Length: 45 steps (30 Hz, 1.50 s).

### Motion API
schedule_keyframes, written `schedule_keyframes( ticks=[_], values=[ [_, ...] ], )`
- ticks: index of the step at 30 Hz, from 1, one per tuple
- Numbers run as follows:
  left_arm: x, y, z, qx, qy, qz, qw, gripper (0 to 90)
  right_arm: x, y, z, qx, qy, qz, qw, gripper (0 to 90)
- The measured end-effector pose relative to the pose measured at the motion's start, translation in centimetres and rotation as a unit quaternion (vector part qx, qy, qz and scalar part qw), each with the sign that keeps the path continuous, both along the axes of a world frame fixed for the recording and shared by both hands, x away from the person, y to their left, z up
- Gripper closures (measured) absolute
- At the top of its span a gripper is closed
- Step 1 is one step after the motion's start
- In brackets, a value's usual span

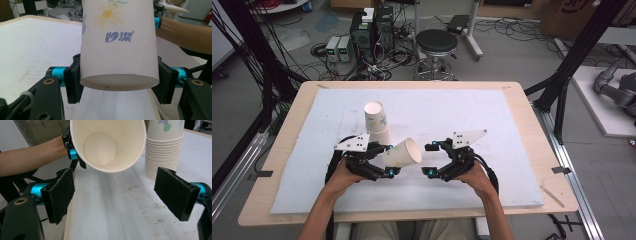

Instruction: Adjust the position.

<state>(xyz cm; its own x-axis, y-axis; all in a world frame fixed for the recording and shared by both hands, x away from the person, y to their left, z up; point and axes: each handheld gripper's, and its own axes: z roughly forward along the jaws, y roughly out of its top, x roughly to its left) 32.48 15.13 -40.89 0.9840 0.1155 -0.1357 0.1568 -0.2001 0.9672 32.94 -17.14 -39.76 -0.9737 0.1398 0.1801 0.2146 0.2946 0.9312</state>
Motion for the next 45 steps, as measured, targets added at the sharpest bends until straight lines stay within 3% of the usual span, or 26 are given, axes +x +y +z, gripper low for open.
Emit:
schedule_keyframes(
  ticks=[8,19,28,31,38,39,41,42,45],
  values=[
    [-0.2,-1.2,0.6,-0.017,-0.005,-0.015,0.9997,36.1,-0.2,0.7,-0.1,0.030,-0.003,0.008,0.9995,17.3],
    [-0.1,-2.6,1.0,-0.013,-0.009,-0.028,0.9995,36.1,-0.3,1.8,-0.1,0.069,-0.001,0.026,0.9973,17.6],
    [-0.2,-3.1,0.9,-0.002,-0.010,-0.038,0.9992,36.1,-0.2,2.4,0.0,0.080,0.003,0.031,0.9963,18.8],
    [-0.2,-3.1,0.8,-0.001,-0.008,-0.039,0.9992,36.1,-0.2,2.4,0.0,0.093,0.003,0.042,0.9948,27.2],
    [-0.2,-3.2,0.8,0.007,-0.010,-0.043,0.9990,35.4,-0.3,2.3,0.1,0.089,-0.004,0.044,0.9950,30.9],
    [-0.3,-3.2,0.8,0.011,-0.009,-0.042,0.9990,30.7,-0.4,2.4,0.1,0.088,-0.007,0.043,0.9951,30.9],
    [-0.3,-3.5,0.7,0.017,-0.005,-0.012,0.9998,6.2,-0.4,2.3,0.1,0.090,-0.004,0.045,0.9949,30.9],
    [-0.3,-3.4,0.8,0.014,-0.004,-0.013,0.9998,1.7,-0.4,2.3,0.2,0.090,-0.006,0.042,0.9950,30.9],
    [-0.3,-3.3,0.9,0.010,-0.004,-0.013,0.9999,1.7,-0.3,2.2,0.2,0.091,-0.008,0.040,0.9950,31.0]
  ],
)
